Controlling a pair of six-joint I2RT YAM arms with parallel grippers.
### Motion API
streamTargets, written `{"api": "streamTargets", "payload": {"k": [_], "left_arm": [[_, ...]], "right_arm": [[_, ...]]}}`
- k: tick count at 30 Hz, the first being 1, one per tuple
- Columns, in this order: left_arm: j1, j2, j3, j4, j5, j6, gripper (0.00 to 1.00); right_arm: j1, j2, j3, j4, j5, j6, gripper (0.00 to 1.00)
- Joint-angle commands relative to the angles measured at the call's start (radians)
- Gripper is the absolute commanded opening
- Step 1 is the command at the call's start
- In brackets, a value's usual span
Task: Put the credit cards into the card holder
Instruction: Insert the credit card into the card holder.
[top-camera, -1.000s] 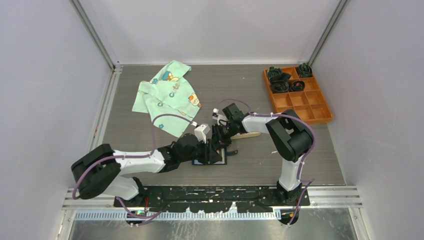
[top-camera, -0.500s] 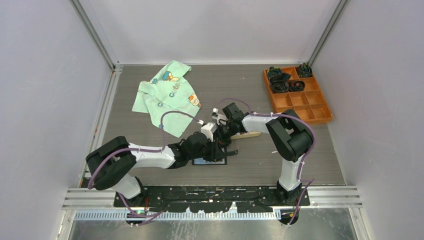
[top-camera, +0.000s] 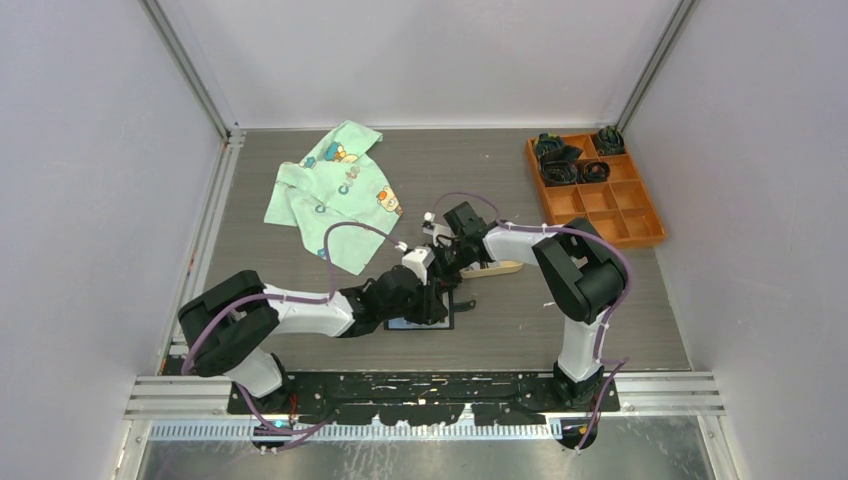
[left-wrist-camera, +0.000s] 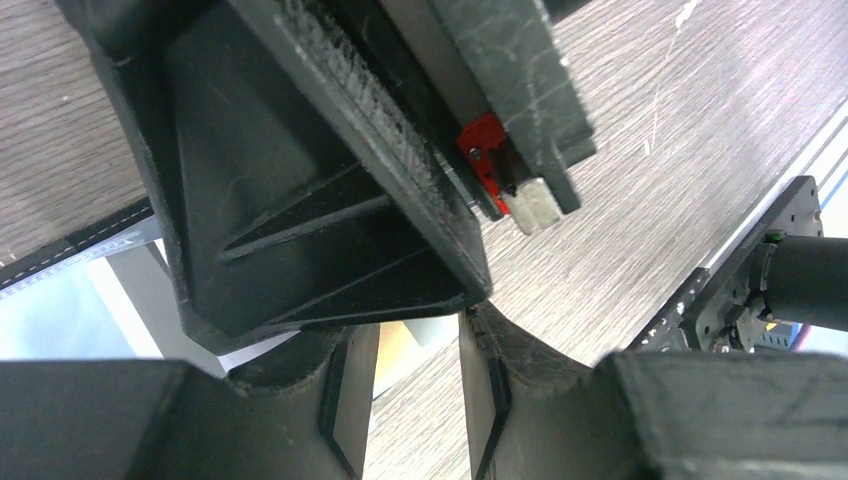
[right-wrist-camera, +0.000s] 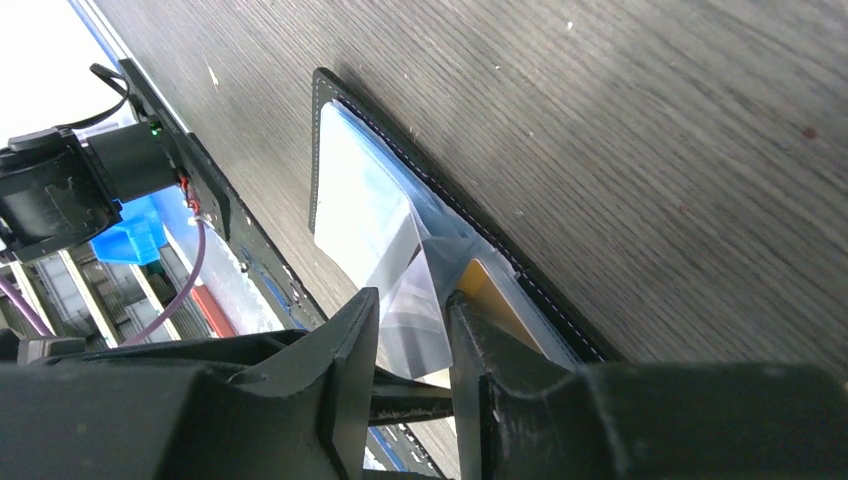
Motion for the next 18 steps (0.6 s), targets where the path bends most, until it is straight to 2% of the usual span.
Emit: {"api": "streamTargets", "payload": {"k": [1,5,18], "left_arm": [[0.008,0.004,0.029,-0.001,-0.085,0.010,0.36],[0.010,-0.008,0.025,-0.015,-0.108,0.007,0.36],[0.028,-0.069,0.001,-0.067,-0.173,0.019,0.37]], "right_arm": [[0.008,-0.002,0.022,-0.068,0.039,-0.055,0.38],[0.008,-0.007,0.033,-0.085,0.045,-0.072,0.39],[0.008,-0.062,0.055,-0.123,0.044,-0.119,0.53]]}}
